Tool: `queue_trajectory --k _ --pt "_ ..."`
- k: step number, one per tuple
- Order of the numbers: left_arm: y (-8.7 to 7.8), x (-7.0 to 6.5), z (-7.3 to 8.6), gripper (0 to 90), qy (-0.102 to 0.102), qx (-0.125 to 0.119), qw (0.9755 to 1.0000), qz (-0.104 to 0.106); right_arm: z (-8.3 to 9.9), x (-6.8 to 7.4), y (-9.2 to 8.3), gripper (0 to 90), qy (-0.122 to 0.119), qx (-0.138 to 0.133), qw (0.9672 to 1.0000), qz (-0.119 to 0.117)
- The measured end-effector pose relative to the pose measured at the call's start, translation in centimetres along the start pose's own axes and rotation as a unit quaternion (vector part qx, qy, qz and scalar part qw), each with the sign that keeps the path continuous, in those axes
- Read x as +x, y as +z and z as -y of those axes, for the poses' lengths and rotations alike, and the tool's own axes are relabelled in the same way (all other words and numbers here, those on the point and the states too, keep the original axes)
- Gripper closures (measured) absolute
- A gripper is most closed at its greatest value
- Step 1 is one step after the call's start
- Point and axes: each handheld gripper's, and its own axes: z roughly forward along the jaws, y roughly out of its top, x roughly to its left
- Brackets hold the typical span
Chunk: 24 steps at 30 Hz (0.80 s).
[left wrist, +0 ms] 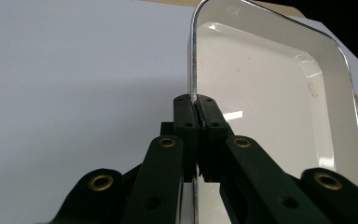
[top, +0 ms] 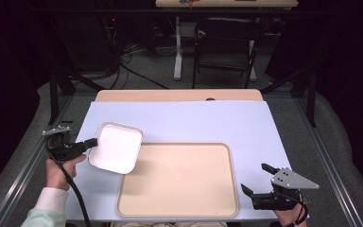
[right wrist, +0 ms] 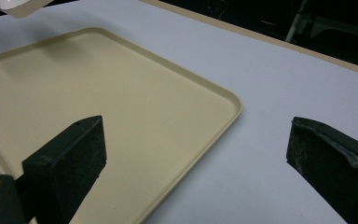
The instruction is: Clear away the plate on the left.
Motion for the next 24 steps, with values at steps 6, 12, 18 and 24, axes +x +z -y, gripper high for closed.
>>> queue_trajectory --k 6,12,18,24 --pt "1.0 -1.0 -0.1 88.0 0.007 0.006 0.9999 0.010 -0.3 0.0 0.5 4.2 0.000 0.005 1.0000 -0.009" --pt "1.8 -1.8 -0.2 88.1 0.015 0.012 0.9996 0.022 -1.0 0.0 1.8 4.2 0.005 0.010 0.9998 -0.014" --pt "2.5 -2.5 -0.3 88.1 0.021 0.016 0.9992 0.030 -1.8 0.2 3.4 4.2 0.000 0.018 0.9995 -0.024" --pt "3.1 -3.4 -0.6 88.1 0.031 0.014 0.9986 0.039 -2.9 0.6 5.3 4.1 -0.002 0.024 0.9990 -0.037"
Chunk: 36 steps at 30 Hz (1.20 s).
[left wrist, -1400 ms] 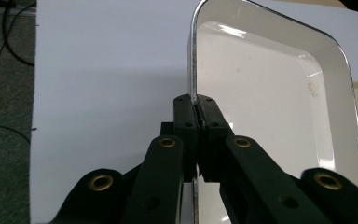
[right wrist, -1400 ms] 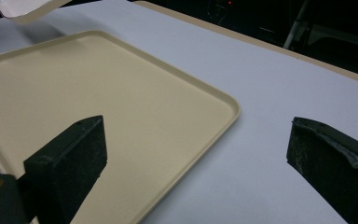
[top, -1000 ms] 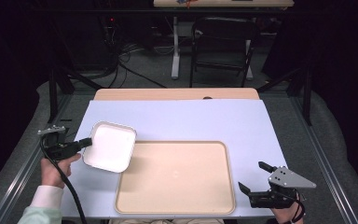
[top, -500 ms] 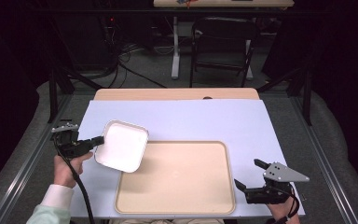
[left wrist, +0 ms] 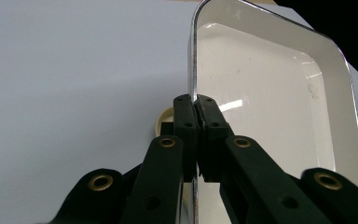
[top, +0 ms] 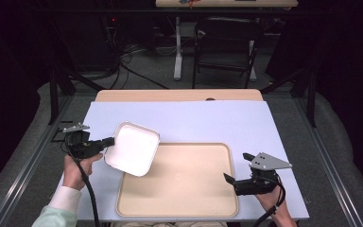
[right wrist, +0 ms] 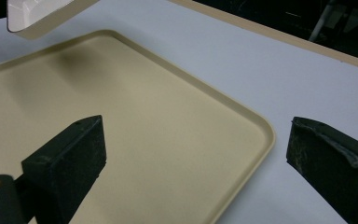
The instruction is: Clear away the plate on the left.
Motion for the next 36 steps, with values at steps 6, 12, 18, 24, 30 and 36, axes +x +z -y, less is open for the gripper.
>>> queue_trajectory --k 6,12,18,24,30,36 --pt "0.8 -1.1 -0.1 88.1 0.009 0.001 0.9999 0.009 -1.0 0.3 1.7 3.8 -0.002 0.008 0.9999 -0.008" --pt "1.9 -2.1 -0.3 88.1 0.015 0.005 0.9997 0.018 -1.7 0.4 3.2 3.0 0.009 0.017 0.9996 -0.020" --pt "2.6 -3.0 -0.3 88.1 0.023 0.003 0.9994 0.026 -2.2 0.7 4.0 2.7 0.010 0.019 0.9994 -0.028" --pt "3.6 -4.1 -0.4 88.1 0.032 0.008 0.9988 0.036 -3.0 1.3 5.6 0.0 0.011 0.030 0.9986 -0.041" --pt "4.1 -4.5 -0.4 88.1 0.035 0.006 0.9986 0.040 -3.6 1.6 6.7 0.0 0.018 0.029 0.9983 -0.047" --pt "4.7 -5.0 -0.3 88.0 0.039 0.001 0.9982 0.046 -4.2 2.5 8.1 0.0 0.012 0.035 0.9972 -0.066"
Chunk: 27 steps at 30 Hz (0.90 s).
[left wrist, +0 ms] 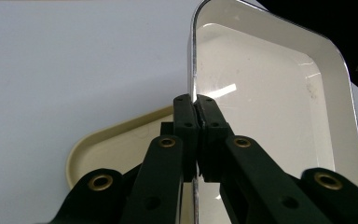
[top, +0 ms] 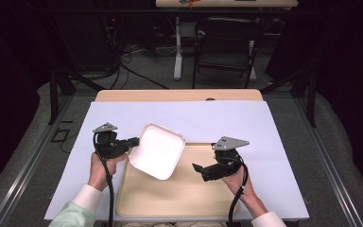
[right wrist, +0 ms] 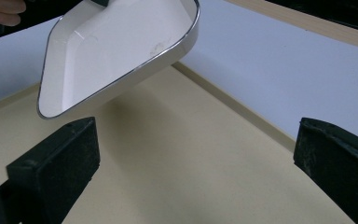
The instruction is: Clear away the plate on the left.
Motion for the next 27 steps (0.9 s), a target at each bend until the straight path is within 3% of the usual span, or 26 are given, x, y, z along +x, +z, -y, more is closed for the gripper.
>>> queue_trajectory --k 16,27 --pt "0.9 -1.2 0.2 88.0 0.005 -0.009 0.9999 -0.005 -1.1 1.0 2.5 3.1 0.013 0.016 0.9996 -0.018" --pt "1.2 -1.8 0.5 88.0 0.010 -0.018 0.9998 -0.005 -1.7 1.7 3.8 17.8 0.015 0.027 0.9995 -0.010"
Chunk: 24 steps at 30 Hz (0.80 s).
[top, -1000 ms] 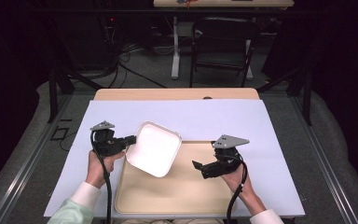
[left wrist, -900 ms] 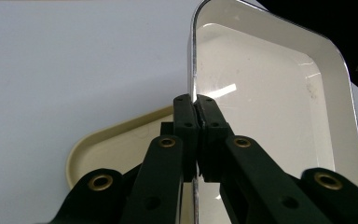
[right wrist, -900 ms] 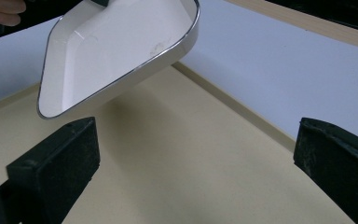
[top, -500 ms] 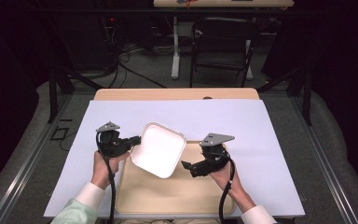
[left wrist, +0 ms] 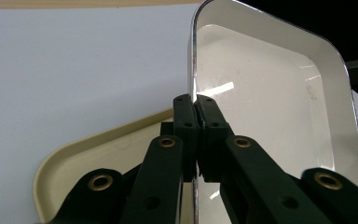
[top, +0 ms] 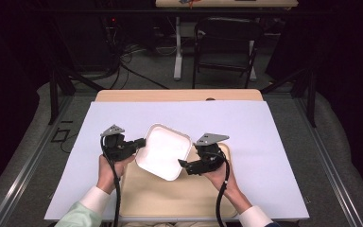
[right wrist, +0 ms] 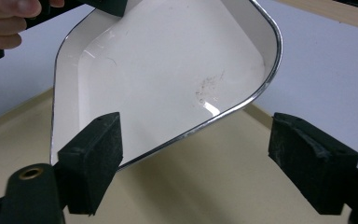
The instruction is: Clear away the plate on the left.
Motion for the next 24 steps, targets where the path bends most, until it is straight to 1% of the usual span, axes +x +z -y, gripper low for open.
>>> queue_trajectory --k 1,3,4,5,7,8,12,13,14,15,16,17,18,21,22,23,24 --pt "-0.06 -0.04 0.00 88.0 0.000 -0.003 1.0000 -0.002 0.00 0.00 0.00 17.8 0.000 0.000 1.0000 0.000" --pt "-0.12 -0.03 -0.02 88.0 -0.002 -0.005 1.0000 -0.003 0.00 -0.01 0.03 21.2 0.000 0.001 1.0000 0.001" --pt "-0.11 -0.05 0.02 88.0 -0.003 -0.008 1.0000 -0.005 0.04 -0.16 0.02 24.9 0.006 0.001 1.0000 -0.004" --pt "-0.09 -0.07 0.05 88.0 -0.003 -0.008 0.9999 -0.005 0.04 -0.16 0.02 24.9 0.006 0.001 1.0000 -0.004" --pt "-0.09 -0.21 0.09 87.9 -0.001 -0.009 0.9999 -0.006 0.04 -0.26 0.05 27.3 0.011 0.000 0.9999 -0.005" --pt "-0.11 -0.39 0.10 87.9 0.001 -0.011 0.9999 -0.004 0.06 -0.28 0.08 30.1 0.014 0.000 0.9999 -0.007" --pt "-0.11 -0.65 0.16 87.8 0.004 -0.015 0.9999 -0.006 0.06 -0.22 0.15 33.5 0.018 0.004 0.9998 -0.010" --pt "-0.08 -0.68 0.20 87.8 0.004 -0.016 0.9998 -0.006 0.07 -0.22 0.19 36.0 0.019 0.005 0.9997 -0.011" --pt "-0.07 -0.70 0.23 87.8 0.003 -0.017 0.9998 -0.006 0.06 -0.22 0.20 37.1 0.022 0.006 0.9997 -0.011" --pt "-0.02 -0.72 0.26 87.8 0.000 -0.018 0.9998 -0.004 0.03 -0.26 0.15 41.1 0.025 0.007 0.9996 -0.013" --pt "-0.02 -0.74 0.30 87.8 0.000 -0.020 0.9998 -0.004 0.03 -0.26 0.15 41.1 0.025 0.007 0.9996 -0.013" --pt "0.01 -0.75 0.33 87.6 -0.001 -0.020 0.9998 -0.002 -0.02 -0.30 0.14 45.4 0.031 0.008 0.9994 -0.014" --pt "0.01 -0.75 0.33 87.5 -0.001 -0.020 0.9998 -0.002 -0.02 -0.30 0.14 45.4 0.031 0.008 0.9994 -0.014" --pt "-0.01 -0.70 0.44 87.3 -0.003 -0.021 0.9998 0.001 0.02 -0.36 0.13 51.5 0.033 0.008 0.9993 -0.016" --pt "-0.06 -0.69 0.47 87.3 -0.004 -0.022 0.9997 0.002 0.02 -0.36 0.13 51.5 0.033 0.008 0.9993 -0.016" --pt "-0.12 -0.75 0.49 87.1 -0.003 -0.022 0.9997 0.004 0.09 -0.51 0.11 54.0 0.042 0.005 0.9989 -0.021" --pt "-0.12 -0.75 0.49 87.0 -0.003 -0.022 0.9997 0.004 0.08 -0.55 0.08 54.8 0.043 0.006 0.9988 -0.022"
